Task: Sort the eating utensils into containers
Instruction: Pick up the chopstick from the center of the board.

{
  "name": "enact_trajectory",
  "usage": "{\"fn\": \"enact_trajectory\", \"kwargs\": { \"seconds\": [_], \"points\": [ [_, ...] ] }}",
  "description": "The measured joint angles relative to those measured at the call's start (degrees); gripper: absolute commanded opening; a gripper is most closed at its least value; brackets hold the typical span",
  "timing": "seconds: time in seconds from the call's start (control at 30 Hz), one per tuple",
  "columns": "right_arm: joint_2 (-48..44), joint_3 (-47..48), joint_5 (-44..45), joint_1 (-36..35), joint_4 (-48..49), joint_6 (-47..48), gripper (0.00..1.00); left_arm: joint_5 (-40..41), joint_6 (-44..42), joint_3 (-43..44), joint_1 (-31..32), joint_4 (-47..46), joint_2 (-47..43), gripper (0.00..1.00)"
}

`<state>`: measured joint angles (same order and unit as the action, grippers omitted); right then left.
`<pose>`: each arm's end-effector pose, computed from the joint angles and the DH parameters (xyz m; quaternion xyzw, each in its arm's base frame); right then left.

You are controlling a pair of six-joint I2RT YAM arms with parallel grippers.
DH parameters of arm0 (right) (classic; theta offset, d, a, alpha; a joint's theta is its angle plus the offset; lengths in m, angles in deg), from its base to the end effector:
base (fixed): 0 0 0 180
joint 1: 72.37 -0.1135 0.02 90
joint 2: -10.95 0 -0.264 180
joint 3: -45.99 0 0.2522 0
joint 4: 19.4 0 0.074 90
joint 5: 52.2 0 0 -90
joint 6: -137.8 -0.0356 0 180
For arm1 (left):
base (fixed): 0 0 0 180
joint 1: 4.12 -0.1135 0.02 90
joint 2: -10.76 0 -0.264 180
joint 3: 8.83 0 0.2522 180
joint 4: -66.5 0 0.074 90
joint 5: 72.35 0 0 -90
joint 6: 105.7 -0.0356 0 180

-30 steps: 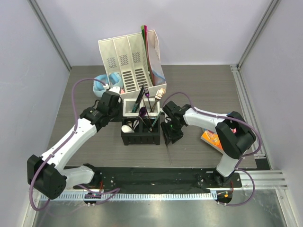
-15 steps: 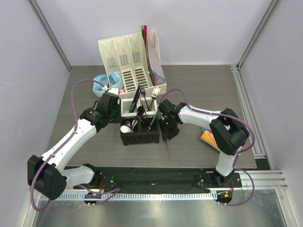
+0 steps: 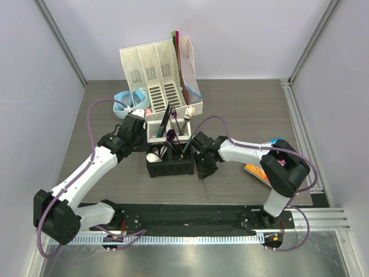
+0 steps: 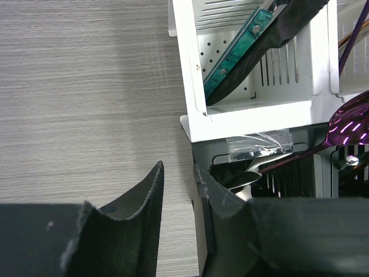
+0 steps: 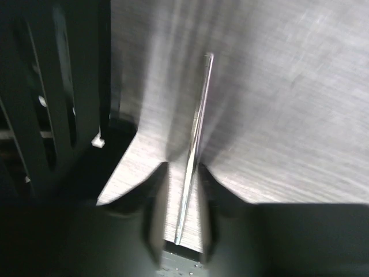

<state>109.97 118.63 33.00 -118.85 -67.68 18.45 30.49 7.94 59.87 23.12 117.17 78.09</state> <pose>0.2156 0.2314 0.1566 -0.1530 0.9783 0.1147 0.0797 0.2181 -0.1034 0.2807 -0.0096 0.9325 -0.0538 0.3571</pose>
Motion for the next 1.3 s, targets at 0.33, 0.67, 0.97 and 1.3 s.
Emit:
{"fn": "enact_trajectory", "kwargs": {
  "seconds": [0.33, 0.67, 0.97, 1.3],
  "points": [
    [-4.92, -8.07, -0.11, -1.51, 6.27, -2.71, 0.01, -0.5, 0.17, 0.13, 0.0, 0.26, 0.0, 0.26],
    [-19.85, -18.73, 5.01, -2.21, 1.25, -4.87, 0.01, -0.92, 0.2, 0.42, 0.0, 0.72, 0.04, 0.26],
    [-26.16, -3.41, 11.67, -2.14, -11.23, -3.78, 0.01, -2.49, 0.87, 1.53, 0.0, 0.9, 0.92, 0.26],
    [-8.13, 30.77, 8.81, -0.22, -3.02, 8.22, 0.01, -3.26, 1.44, 2.12, 0.0, 0.26, 2.29, 0.26]
  ]
}}
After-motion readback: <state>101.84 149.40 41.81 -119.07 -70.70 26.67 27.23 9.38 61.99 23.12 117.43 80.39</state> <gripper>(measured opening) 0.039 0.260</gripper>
